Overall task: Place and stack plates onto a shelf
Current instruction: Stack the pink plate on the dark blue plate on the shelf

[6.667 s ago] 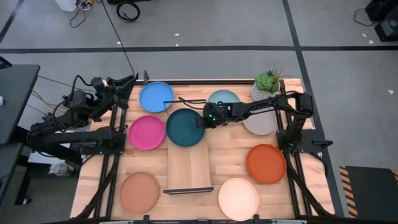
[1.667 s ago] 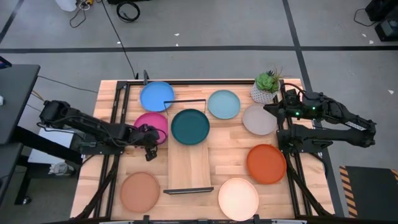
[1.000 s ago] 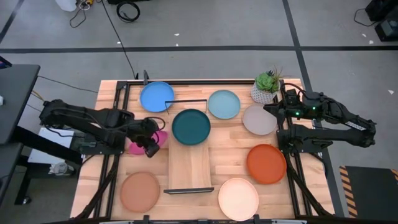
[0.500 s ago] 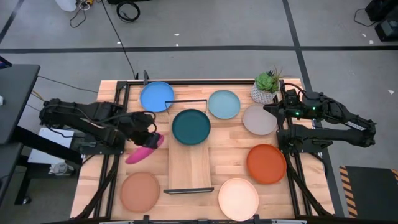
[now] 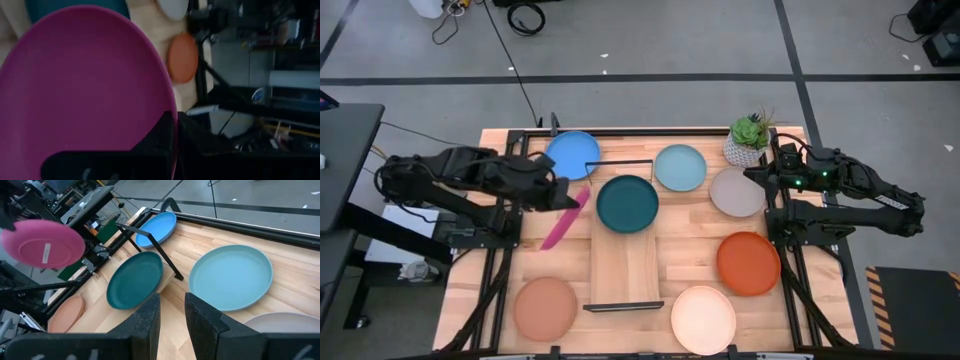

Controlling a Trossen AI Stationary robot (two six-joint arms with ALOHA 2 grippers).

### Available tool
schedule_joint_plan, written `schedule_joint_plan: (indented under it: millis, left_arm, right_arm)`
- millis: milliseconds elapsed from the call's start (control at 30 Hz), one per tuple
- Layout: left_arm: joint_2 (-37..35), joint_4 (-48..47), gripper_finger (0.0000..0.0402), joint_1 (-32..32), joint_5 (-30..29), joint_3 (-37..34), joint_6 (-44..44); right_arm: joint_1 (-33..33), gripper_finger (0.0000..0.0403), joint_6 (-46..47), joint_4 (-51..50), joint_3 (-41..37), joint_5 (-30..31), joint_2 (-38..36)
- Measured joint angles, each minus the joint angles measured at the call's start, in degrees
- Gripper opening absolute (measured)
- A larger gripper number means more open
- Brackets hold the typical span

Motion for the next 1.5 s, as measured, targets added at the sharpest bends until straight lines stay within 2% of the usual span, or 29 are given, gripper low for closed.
schedule_joint_plan:
  millis: [333, 467, 767, 900, 1067, 1267, 1500]
  left_arm:
    - [0.0, 0.1, 0.0014, 0.0, -1.4, 0.8, 0.1]
    - [0.0, 3.1, 0.0014, 0.0, -3.3, 0.8, 0.5]
    - [2.1, 12.6, 0.0014, 0.0, -8.9, 0.9, 10.1]
    - [5.9, 13.9, 0.0014, 0.0, -9.0, 0.9, 14.7]
    - [12.9, 15.4, 0.0014, 0.0, -6.5, 0.8, 21.9]
    - [21.0, 22.0, 0.0015, -0.5, -5.9, 0.8, 29.8]
    - [26.8, 26.6, 0.0016, -0.5, -7.8, 0.8, 33.2]
  right_arm:
    - [0.0, 0.0095, 0.0, 0.0, 0.0, 0.0, 0.0]
    - [0.0, 0.0095, 0.0, 0.0, 0.0, 0.0, 0.0]
    - [0.0, 0.0095, 0.0, 0.0, 0.0, 0.1, 0.0]
    - [0.0, 0.0095, 0.0, 0.0, 0.0, 0.1, 0.0]
    - [0.0, 0.0095, 0.0, 0.0, 0.0, 0.1, 0.0]
    - [0.0, 0.0095, 0.0, 0.0, 0.0, 0.1, 0.0]
    - [0.0, 0.0095, 0.0, 0.0, 0.0, 0.1, 0.0]
